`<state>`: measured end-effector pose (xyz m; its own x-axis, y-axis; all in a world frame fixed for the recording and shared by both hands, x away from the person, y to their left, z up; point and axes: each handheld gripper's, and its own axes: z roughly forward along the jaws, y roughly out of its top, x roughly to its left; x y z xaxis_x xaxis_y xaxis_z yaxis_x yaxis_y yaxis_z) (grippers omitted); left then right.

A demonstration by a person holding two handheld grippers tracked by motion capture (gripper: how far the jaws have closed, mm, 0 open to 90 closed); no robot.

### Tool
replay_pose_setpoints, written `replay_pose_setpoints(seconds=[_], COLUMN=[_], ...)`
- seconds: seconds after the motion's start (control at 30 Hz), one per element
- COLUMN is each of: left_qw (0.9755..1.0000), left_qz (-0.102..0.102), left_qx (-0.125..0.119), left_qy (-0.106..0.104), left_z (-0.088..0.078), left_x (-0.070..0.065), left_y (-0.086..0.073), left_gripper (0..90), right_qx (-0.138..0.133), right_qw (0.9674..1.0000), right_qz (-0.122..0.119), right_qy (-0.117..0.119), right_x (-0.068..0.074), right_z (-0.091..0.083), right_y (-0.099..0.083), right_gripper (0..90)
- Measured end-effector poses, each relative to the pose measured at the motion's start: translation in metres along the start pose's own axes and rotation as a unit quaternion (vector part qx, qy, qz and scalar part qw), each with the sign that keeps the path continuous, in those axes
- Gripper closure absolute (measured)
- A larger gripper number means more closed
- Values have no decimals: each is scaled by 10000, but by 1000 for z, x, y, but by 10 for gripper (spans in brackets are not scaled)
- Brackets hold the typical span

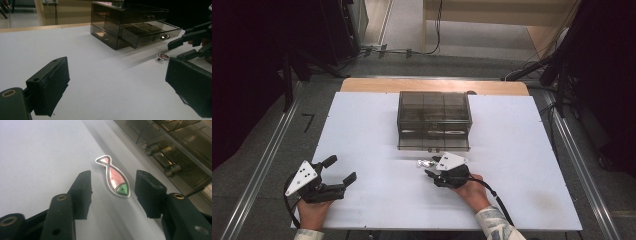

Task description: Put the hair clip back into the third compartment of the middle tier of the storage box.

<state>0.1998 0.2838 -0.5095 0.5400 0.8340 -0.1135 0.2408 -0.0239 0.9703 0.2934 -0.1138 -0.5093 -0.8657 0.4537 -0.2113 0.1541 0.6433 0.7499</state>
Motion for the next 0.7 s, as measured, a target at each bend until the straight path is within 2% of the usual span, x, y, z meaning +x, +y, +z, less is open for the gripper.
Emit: replay_pose_setpoints(seconds=[0.07,0.1,0.2,0.37,0.53,0.63,0.7], left_qw=[10000,10000,10000,10000,10000,10000,10000], left_qz=[-2,0,3,-7,-10,-13,-17], left_qx=[0,-1,6,9,8,8,10], left_qy=[-2,0,5,3,3,4,3], left_z=[0,0,0,0,0,0,0], left_x=[0,0,0,0,0,0,0], left_y=[0,0,0,0,0,0,0], left_gripper=[55,55,55,55,56,56,56], right_qx=[147,277,294,330,377,387,397], right_qw=[9999,9994,9993,9992,9990,9989,9990], right_qz=[-80,-221,-235,-196,-16,34,46], right_qy=[9,-4,51,147,233,245,174], right_x=[1,2,2,0,-6,-9,-10], right_z=[5,8,10,12,15,16,17], right_y=[2,5,6,8,9,10,10], right_gripper=[479,504,537,566,553,594,636])
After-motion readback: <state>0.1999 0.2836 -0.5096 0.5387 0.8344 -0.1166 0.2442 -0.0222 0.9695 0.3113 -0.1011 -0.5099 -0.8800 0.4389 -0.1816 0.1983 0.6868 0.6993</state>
